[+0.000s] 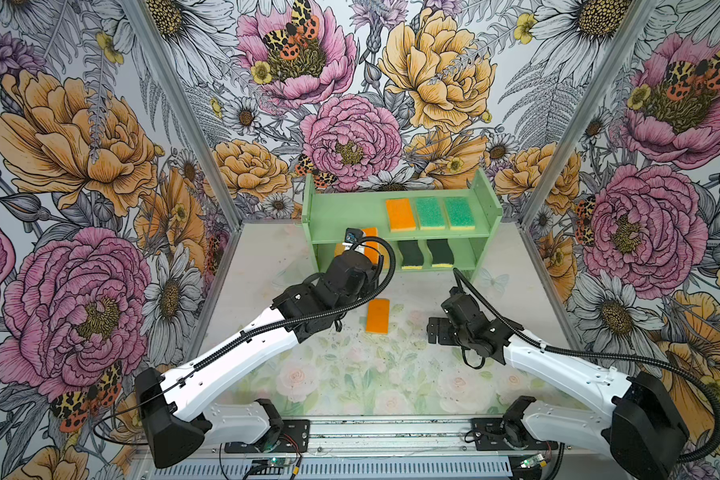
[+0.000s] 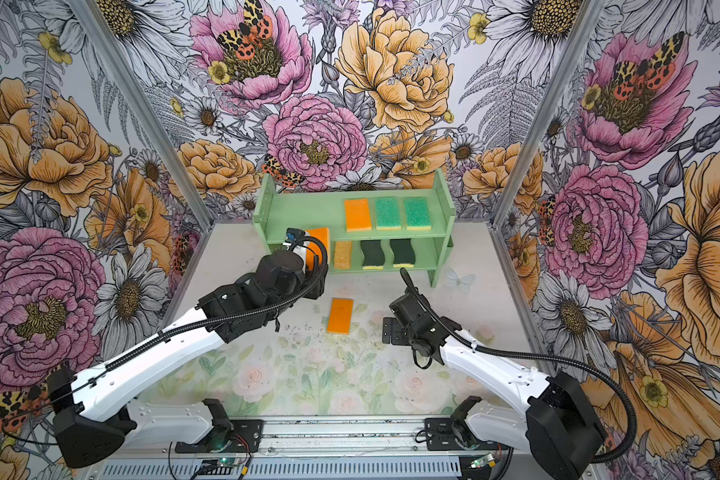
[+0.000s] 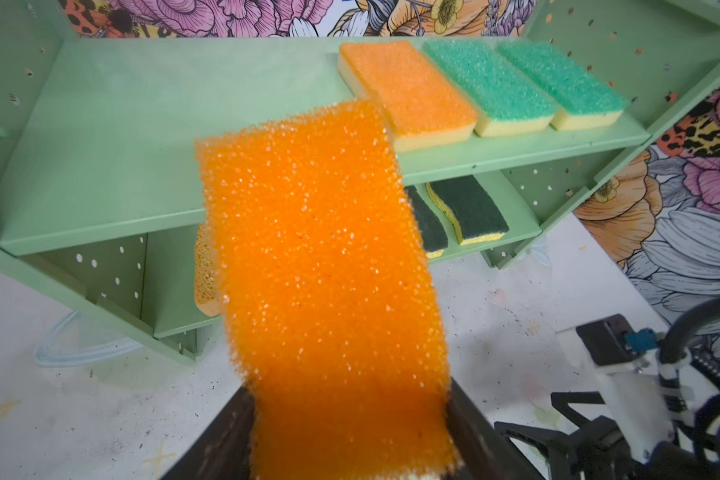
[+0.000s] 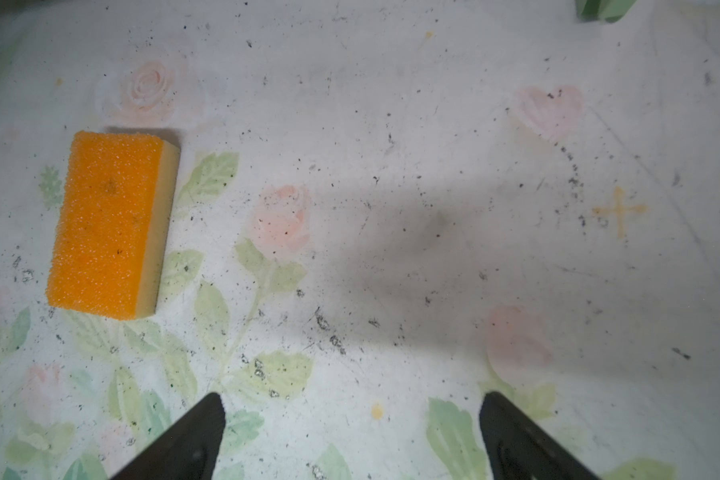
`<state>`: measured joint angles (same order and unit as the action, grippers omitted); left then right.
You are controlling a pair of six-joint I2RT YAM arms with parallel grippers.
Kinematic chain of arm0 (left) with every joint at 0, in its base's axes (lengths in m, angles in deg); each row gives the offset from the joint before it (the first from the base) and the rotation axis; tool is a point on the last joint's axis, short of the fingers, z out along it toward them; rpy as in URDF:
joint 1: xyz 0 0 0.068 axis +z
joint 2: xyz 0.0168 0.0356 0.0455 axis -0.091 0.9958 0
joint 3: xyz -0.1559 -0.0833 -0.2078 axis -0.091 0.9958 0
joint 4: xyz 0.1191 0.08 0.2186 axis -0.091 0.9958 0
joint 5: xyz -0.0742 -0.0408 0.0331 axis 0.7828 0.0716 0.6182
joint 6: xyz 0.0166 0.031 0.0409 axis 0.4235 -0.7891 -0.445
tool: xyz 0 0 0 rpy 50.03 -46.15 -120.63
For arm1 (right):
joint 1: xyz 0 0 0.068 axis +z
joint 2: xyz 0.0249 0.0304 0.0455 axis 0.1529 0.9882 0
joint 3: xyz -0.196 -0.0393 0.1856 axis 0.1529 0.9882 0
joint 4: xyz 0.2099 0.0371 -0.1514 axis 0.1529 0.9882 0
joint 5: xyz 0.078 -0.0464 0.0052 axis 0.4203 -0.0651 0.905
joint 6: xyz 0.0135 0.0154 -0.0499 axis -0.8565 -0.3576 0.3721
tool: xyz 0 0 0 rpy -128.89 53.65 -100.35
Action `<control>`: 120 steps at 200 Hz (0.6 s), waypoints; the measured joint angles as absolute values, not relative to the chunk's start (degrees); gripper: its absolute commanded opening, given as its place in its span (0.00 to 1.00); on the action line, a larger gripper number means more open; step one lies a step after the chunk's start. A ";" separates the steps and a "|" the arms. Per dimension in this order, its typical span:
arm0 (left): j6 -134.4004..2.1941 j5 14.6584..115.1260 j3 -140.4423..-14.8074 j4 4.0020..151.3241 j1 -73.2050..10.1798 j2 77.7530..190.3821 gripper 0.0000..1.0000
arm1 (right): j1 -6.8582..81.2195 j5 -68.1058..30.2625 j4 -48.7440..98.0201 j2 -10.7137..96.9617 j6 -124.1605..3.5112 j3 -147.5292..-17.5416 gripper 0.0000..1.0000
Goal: Place and organize the cleaning sponges onto the shelf
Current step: 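Lift the orange sponge with the left gripper and carry it to the upper shelf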
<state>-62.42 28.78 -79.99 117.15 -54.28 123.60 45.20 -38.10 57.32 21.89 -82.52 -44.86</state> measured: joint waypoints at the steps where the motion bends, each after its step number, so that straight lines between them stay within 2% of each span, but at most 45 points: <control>1: -62.46 28.87 -80.17 117.17 -53.97 123.65 0.61 | 45.20 -38.10 57.32 21.89 -82.52 -44.86 0.98; 49: -65.28 32.71 -88.71 117.98 -46.70 128.48 0.62 | 45.20 -38.03 57.30 23.42 -82.70 -45.60 0.98; 120: -67.20 38.09 -98.68 118.18 -41.98 140.19 0.63 | 45.20 -37.60 57.28 25.34 -83.03 -47.50 0.98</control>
<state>-67.20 38.09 -98.68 118.18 -41.98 140.19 45.20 -37.60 57.28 25.34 -83.03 -47.50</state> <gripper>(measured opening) 0.629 0.978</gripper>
